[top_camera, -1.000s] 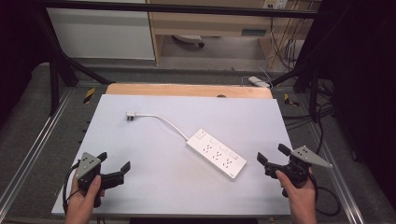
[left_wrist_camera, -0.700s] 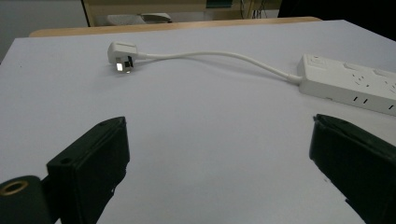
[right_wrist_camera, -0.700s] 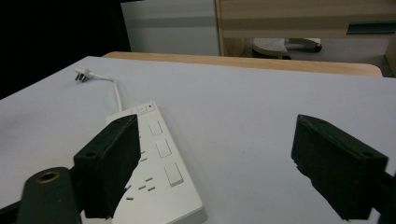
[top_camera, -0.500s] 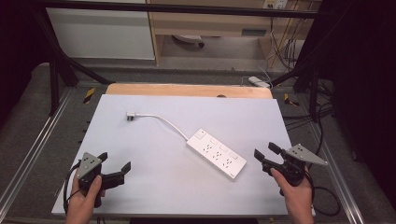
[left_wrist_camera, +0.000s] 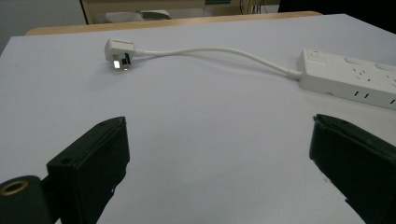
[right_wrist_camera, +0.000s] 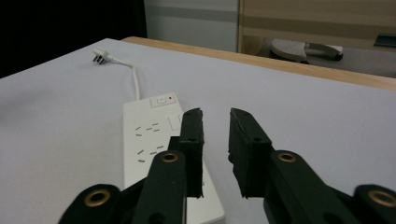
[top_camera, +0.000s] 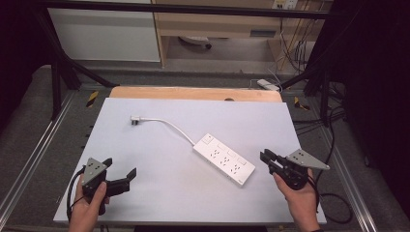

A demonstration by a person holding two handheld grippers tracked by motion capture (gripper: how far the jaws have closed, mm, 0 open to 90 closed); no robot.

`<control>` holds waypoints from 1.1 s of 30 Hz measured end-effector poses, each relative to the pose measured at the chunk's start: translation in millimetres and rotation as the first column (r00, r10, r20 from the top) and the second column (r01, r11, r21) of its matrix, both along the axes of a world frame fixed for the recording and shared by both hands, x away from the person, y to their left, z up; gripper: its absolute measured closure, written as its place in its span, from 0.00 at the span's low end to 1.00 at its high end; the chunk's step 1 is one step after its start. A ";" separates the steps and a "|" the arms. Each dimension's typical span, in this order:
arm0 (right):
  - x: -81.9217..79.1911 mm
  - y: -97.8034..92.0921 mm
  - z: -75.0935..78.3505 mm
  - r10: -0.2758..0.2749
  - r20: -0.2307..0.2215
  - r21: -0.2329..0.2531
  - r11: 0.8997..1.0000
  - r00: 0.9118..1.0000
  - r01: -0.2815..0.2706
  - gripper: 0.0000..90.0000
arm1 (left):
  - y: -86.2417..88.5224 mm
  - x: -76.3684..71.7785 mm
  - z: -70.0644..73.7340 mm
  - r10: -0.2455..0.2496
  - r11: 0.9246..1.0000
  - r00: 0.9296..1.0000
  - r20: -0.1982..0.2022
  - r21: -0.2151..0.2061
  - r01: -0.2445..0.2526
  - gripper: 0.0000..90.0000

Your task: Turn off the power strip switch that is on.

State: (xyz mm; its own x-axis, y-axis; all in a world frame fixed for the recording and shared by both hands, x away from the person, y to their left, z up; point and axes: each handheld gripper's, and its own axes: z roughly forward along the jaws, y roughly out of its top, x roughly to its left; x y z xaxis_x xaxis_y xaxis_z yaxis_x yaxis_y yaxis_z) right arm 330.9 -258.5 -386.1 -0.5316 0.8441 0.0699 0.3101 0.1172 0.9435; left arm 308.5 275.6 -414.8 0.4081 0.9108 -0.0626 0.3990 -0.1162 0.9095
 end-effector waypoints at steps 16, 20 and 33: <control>21.8 19.4 -13.2 0.041 -0.057 -0.017 0.999 0.998 -0.042 1.00 | -2.0 -0.1 -1.2 0.000 1.000 1.000 -0.004 -0.002 0.000 0.06; 23.4 19.5 -14.8 0.043 -0.075 -0.017 0.999 0.996 -0.044 1.00 | -1.9 1.1 -2.4 0.000 1.000 1.000 -0.010 -0.002 0.000 0.06; 28.3 22.3 -20.2 0.050 -0.148 -0.038 0.998 0.988 -0.056 1.00 | -2.5 0.9 -2.6 -0.009 1.000 1.000 -0.011 -0.003 0.009 0.06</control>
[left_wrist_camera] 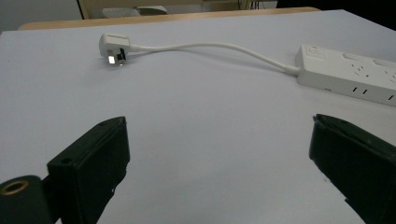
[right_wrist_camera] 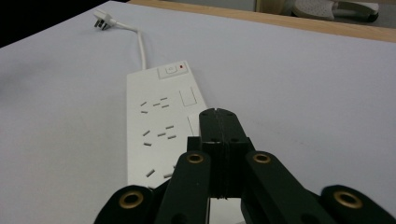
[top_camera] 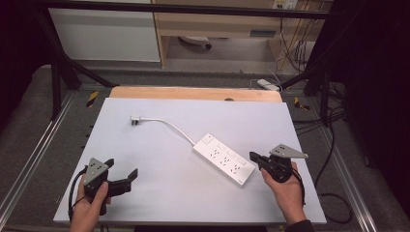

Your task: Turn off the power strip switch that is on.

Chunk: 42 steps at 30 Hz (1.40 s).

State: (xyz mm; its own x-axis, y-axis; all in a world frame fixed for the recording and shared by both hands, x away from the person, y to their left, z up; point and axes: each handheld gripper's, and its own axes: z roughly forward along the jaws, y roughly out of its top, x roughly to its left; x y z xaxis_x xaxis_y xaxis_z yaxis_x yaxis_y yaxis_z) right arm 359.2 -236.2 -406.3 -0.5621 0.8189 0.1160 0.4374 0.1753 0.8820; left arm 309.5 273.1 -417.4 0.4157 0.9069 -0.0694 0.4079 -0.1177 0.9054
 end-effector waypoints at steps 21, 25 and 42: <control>5.1 4.7 -10.2 0.018 -0.052 -0.030 0.999 0.998 -0.020 1.00 | -0.5 -0.1 0.4 -0.009 1.000 1.000 0.002 0.003 0.009 0.06; 5.4 5.8 -11.4 0.024 -0.058 -0.036 0.999 0.998 -0.026 1.00 | -0.5 -0.1 0.4 -0.010 1.000 1.000 0.002 0.003 0.010 0.06; 13.2 10.1 -19.3 0.018 -0.090 -0.070 0.997 0.996 -0.024 1.00 | -0.9 -0.3 0.6 -0.011 1.000 1.000 0.003 0.004 0.011 0.06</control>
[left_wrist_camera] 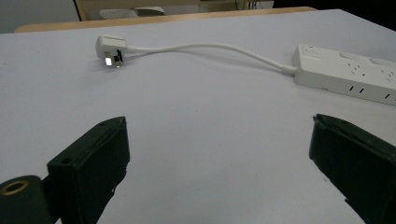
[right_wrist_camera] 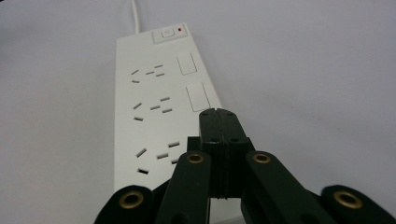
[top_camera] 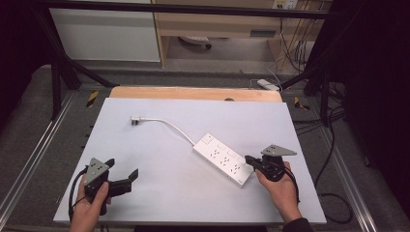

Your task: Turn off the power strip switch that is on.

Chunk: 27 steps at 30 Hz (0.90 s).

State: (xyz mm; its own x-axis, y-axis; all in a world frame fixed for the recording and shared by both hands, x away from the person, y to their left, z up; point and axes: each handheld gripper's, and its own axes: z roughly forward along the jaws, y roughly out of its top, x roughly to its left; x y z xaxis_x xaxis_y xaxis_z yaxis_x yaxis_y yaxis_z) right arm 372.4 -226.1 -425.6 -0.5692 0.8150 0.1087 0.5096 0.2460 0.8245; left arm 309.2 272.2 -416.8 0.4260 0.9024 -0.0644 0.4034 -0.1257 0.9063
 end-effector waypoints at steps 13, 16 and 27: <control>5.1 4.2 -5.9 -0.006 -0.019 -0.037 0.999 1.000 0.005 1.00 | -0.1 0.0 0.0 -0.002 1.000 1.000 -0.002 0.002 0.002 0.06; 6.4 4.0 -8.3 -0.007 -0.019 -0.043 0.999 1.000 0.006 1.00 | -0.2 0.0 0.1 0.000 1.000 1.000 -0.003 0.003 0.000 0.06; 6.5 5.8 -10.1 -0.004 -0.014 -0.055 0.998 1.000 0.003 1.00 | -0.1 0.2 0.1 -0.006 1.000 1.000 -0.002 0.008 0.006 0.06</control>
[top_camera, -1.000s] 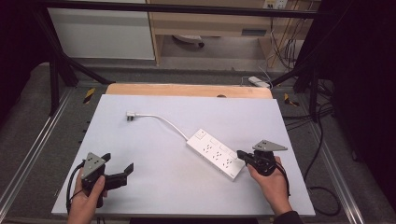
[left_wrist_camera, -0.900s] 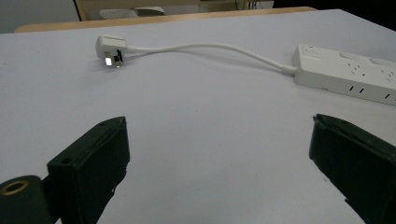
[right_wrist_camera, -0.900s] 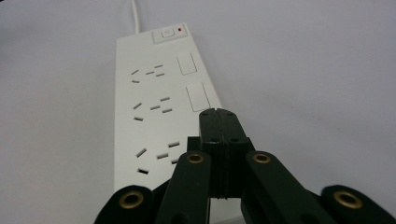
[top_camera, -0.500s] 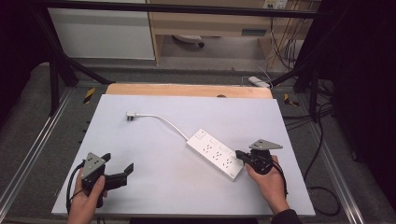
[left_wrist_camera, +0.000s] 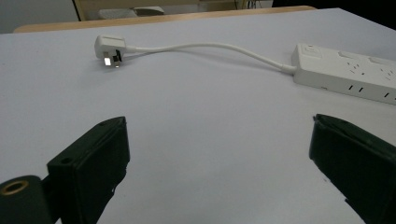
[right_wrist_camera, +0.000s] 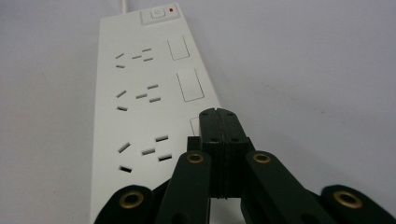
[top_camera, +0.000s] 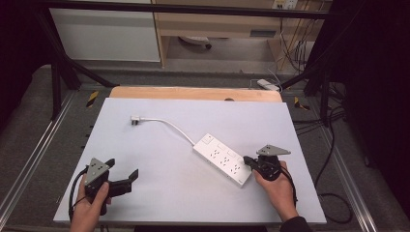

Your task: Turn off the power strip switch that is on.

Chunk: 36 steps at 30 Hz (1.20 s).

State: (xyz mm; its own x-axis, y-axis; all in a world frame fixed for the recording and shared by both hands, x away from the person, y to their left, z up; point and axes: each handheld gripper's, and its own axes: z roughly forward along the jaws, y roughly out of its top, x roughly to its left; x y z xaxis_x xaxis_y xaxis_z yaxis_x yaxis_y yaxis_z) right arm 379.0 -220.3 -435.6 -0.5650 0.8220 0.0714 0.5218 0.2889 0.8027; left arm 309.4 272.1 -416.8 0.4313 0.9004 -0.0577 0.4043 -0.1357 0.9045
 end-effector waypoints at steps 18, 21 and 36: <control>-0.1 2.8 -2.7 0.004 0.006 -0.015 1.000 1.000 -0.004 1.00 | -0.8 -0.1 0.2 -0.004 1.000 1.000 0.001 0.000 0.004 0.06; -0.2 3.3 -3.0 0.005 0.011 -0.020 1.000 1.000 -0.005 1.00 | -0.8 -0.3 0.4 -0.002 1.000 1.000 0.002 -0.004 0.002 0.06; -0.5 3.5 -3.9 0.012 0.027 -0.031 0.999 1.000 -0.011 1.00 | -0.7 -0.3 0.6 -0.003 1.000 1.000 0.005 0.001 0.003 0.06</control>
